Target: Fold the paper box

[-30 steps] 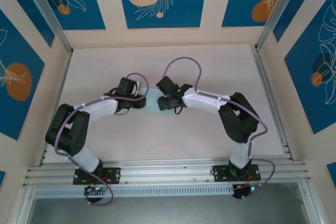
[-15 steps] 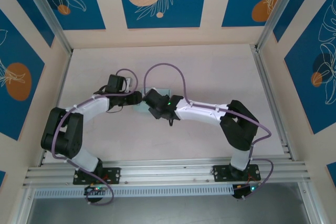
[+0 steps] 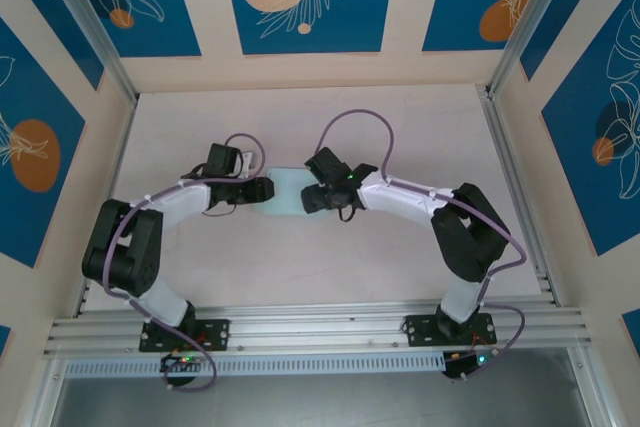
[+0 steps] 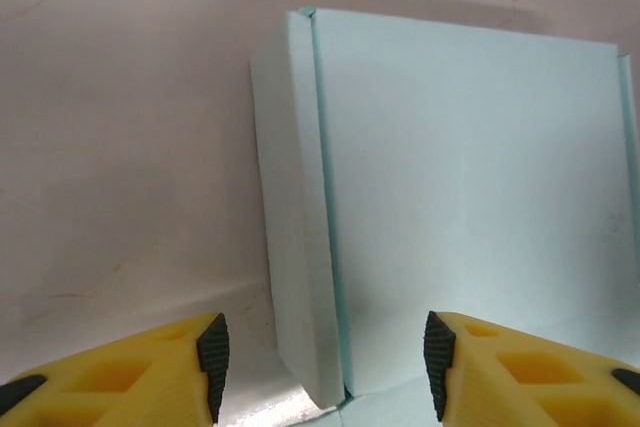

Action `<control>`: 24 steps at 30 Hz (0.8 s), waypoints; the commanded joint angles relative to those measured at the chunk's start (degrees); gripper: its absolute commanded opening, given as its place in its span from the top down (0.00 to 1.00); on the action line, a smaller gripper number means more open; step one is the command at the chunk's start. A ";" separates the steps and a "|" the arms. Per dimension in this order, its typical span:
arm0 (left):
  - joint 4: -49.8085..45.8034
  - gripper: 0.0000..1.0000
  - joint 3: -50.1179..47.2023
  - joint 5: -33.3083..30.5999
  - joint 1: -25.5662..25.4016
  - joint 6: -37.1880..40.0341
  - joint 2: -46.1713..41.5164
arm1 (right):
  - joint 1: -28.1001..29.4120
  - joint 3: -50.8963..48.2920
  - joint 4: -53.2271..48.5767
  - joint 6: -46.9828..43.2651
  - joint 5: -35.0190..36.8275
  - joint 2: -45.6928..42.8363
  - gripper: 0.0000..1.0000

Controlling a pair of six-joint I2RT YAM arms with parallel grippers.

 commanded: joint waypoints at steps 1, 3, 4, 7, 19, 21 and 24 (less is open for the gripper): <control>-1.59 0.52 1.96 1.08 0.56 1.17 2.60 | 6.80 0.97 1.51 -8.86 7.03 -1.26 0.28; -2.74 0.59 3.26 0.96 0.82 1.62 3.85 | 9.99 2.10 1.39 -14.03 12.01 -0.08 0.29; -3.45 0.62 4.03 0.91 1.04 1.92 4.45 | 11.24 2.55 1.47 -16.42 14.15 0.68 0.31; -5.50 0.67 6.10 0.81 1.42 2.89 5.98 | 14.09 3.55 2.86 -23.90 20.03 3.58 0.32; -8.64 0.69 9.96 5.06 2.76 4.51 8.67 | 15.40 7.24 13.24 -39.26 31.63 15.65 0.32; -8.40 0.62 9.89 5.64 2.98 4.16 8.28 | 15.12 7.70 14.67 -40.66 32.61 16.86 0.35; -7.81 0.53 9.64 6.84 3.27 3.27 7.06 | 15.02 7.55 17.00 -42.52 33.76 18.05 0.48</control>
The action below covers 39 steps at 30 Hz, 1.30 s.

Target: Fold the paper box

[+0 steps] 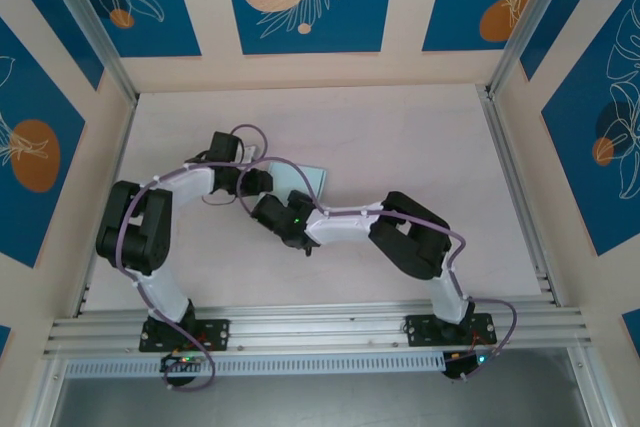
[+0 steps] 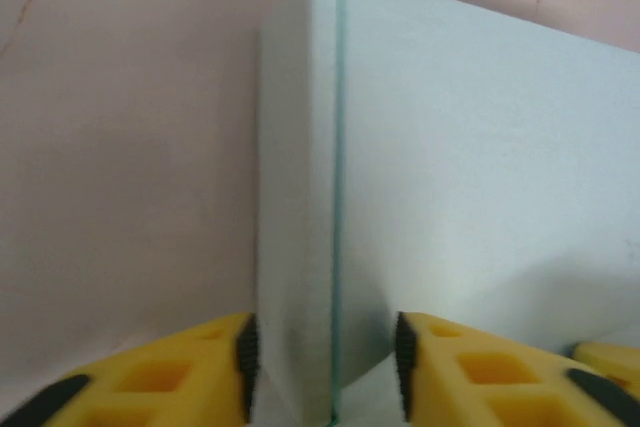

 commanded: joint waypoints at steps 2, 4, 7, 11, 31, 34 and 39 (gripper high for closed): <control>-1.22 0.51 0.52 2.87 1.12 -0.39 -2.04 | -0.34 1.48 5.43 -4.59 3.98 1.33 0.55; -1.69 0.48 0.52 2.39 1.38 -0.52 -3.99 | -0.36 1.32 5.97 -5.21 4.35 1.26 0.59; -2.22 0.45 0.44 0.96 2.14 -0.93 -7.18 | -0.25 0.87 6.95 -6.48 4.96 0.66 0.71; -2.01 0.41 -0.13 -0.01 3.89 -2.46 -11.77 | 0.21 0.58 7.18 -8.27 5.37 -0.64 0.84; 3.31 0.23 -14.65 -7.70 9.78 -12.20 -33.55 | -0.02 14.82 -27.99 6.53 -5.09 -10.80 0.97; 3.79 0.22 -16.29 -7.82 9.78 -12.58 -35.84 | -2.29 18.52 -35.39 10.20 -14.10 -11.96 0.98; 5.17 0.21 -16.87 -4.85 9.76 -11.84 -37.39 | -9.13 22.16 -43.41 13.42 -28.32 -11.92 1.00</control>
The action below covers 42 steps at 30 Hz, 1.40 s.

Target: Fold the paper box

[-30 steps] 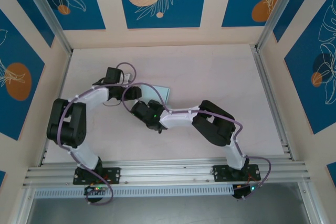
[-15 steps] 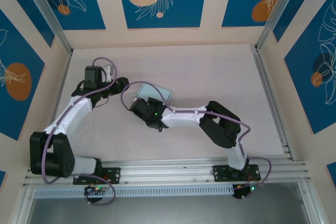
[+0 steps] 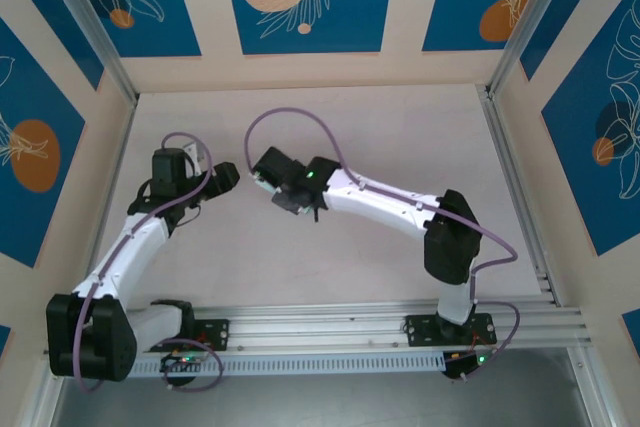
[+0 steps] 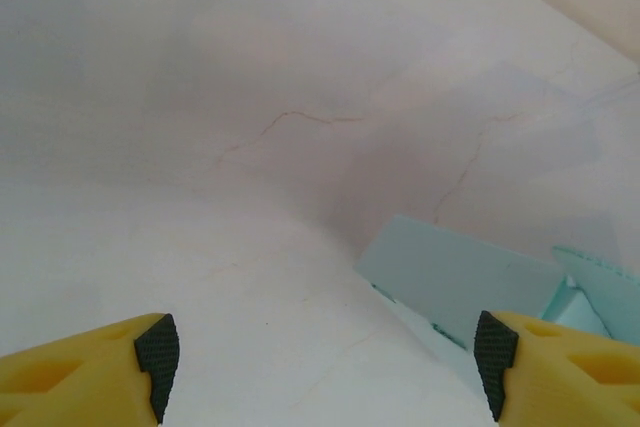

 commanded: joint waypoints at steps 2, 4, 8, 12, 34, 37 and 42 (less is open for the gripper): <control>5.74 0.20 -1.18 5.50 0.77 0.08 -0.46 | -6.96 2.87 -11.40 4.34 -16.94 -0.06 1.00; 8.77 0.20 -1.77 8.98 0.76 -0.03 0.76 | -9.95 3.50 -12.57 4.01 -22.37 1.13 1.00; 23.42 0.19 -5.74 15.36 0.77 1.29 3.58 | -14.00 3.28 -11.70 0.41 -28.74 2.59 1.00; 39.88 0.17 -8.20 25.17 0.67 11.90 8.93 | -15.33 4.63 -10.47 -2.32 -29.67 3.29 1.00; -17.83 0.42 32.33 51.61 0.77 82.02 38.56 | -18.12 7.05 -9.28 -7.51 -34.37 8.33 1.00; -20.36 0.45 34.46 49.13 -0.17 83.36 40.47 | -18.02 7.83 -9.48 -7.64 -33.84 8.88 1.00; -27.64 0.48 38.51 46.70 -1.76 87.50 43.51 | -18.01 8.16 -9.28 -7.89 -33.19 9.39 1.00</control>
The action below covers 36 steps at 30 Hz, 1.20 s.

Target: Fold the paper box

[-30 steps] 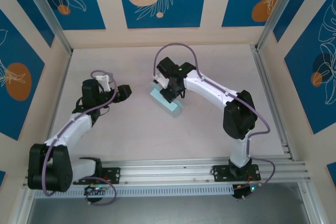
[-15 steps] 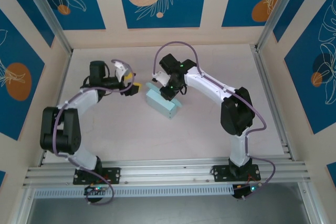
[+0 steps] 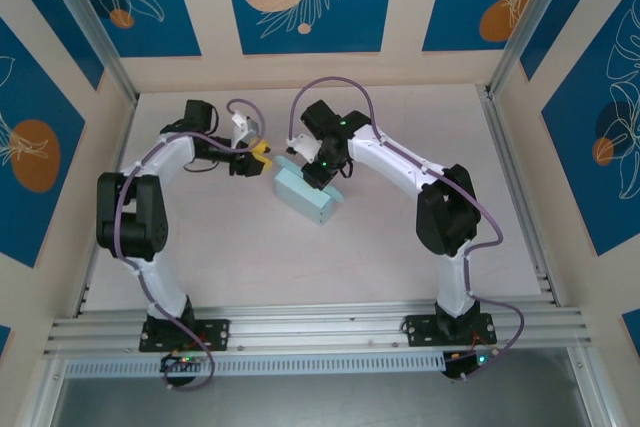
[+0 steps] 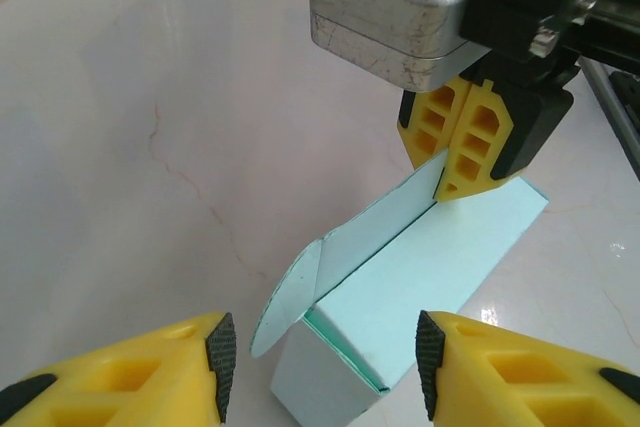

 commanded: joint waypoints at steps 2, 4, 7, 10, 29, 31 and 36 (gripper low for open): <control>-6.76 0.48 2.60 -2.23 -1.59 5.38 2.04 | 0.43 1.28 -0.19 -1.45 0.22 1.97 1.00; -6.33 0.49 3.10 -5.48 -2.56 4.90 2.56 | 0.45 1.52 -0.28 -1.52 0.31 2.14 1.00; -6.55 0.52 3.94 -6.56 -3.34 4.88 3.03 | 0.56 1.80 -0.45 -1.64 0.65 2.37 1.00; -6.55 0.52 4.22 -5.90 -3.70 4.71 3.03 | 0.68 2.17 -0.78 -1.66 1.01 2.51 1.00; -4.49 0.48 6.48 -7.19 -3.55 2.36 3.35 | 1.41 1.72 -0.41 -1.94 2.38 2.57 1.00; -6.44 0.51 7.12 -7.40 -3.60 3.18 4.07 | 1.35 1.81 -0.21 -2.00 2.33 2.52 1.00; -7.17 0.69 6.36 -8.72 -3.98 3.76 4.61 | 1.36 2.12 0.05 -1.90 2.44 2.57 1.00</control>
